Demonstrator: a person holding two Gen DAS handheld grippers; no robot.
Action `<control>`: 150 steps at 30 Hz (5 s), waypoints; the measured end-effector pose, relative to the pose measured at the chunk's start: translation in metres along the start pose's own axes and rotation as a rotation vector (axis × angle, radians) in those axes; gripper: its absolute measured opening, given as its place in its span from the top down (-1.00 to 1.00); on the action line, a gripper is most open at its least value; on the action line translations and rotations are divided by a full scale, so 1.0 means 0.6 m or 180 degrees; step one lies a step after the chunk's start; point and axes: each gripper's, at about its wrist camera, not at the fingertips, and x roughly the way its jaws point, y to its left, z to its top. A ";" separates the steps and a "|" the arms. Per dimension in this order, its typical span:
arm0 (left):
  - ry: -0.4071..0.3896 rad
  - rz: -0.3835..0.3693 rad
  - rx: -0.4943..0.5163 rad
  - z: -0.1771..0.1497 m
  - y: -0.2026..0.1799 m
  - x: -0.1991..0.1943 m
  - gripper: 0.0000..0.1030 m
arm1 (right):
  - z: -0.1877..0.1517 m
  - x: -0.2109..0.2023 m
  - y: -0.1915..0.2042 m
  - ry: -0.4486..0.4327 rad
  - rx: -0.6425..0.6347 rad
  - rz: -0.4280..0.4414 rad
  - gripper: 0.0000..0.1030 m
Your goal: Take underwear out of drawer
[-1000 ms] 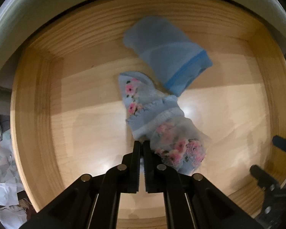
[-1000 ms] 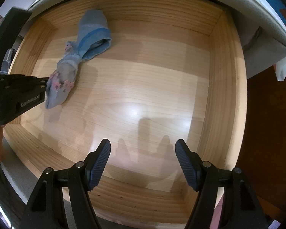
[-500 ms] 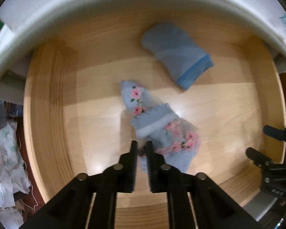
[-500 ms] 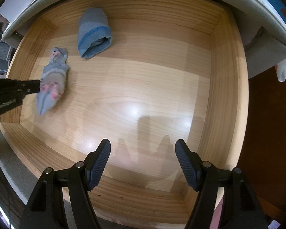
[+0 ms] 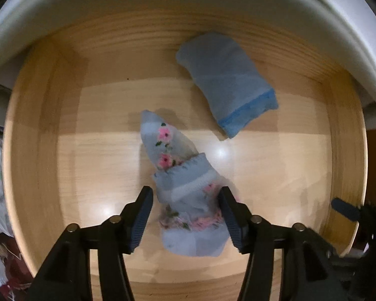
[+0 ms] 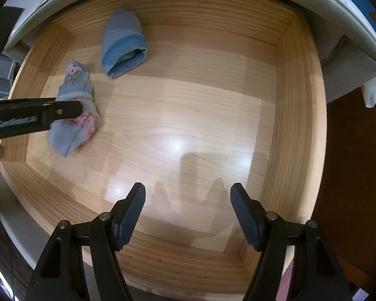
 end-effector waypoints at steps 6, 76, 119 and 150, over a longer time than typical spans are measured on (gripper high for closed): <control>0.0079 0.0053 0.0010 0.003 -0.007 0.023 -0.25 | 0.000 0.003 -0.004 0.0022 -0.0013 0.0021 -0.31; -0.0238 0.0239 0.0353 -0.138 0.122 -0.048 0.52 | 0.168 0.041 0.230 -0.0680 -0.1609 -0.0862 -0.04; -0.0300 0.0303 0.0423 -0.148 0.110 -0.052 0.52 | 0.171 0.107 0.273 -0.1025 -0.1925 -0.1569 0.30; -0.0312 0.0301 0.0416 -0.147 0.110 -0.054 0.52 | 0.098 0.099 0.276 -0.0991 -0.2302 -0.1433 0.55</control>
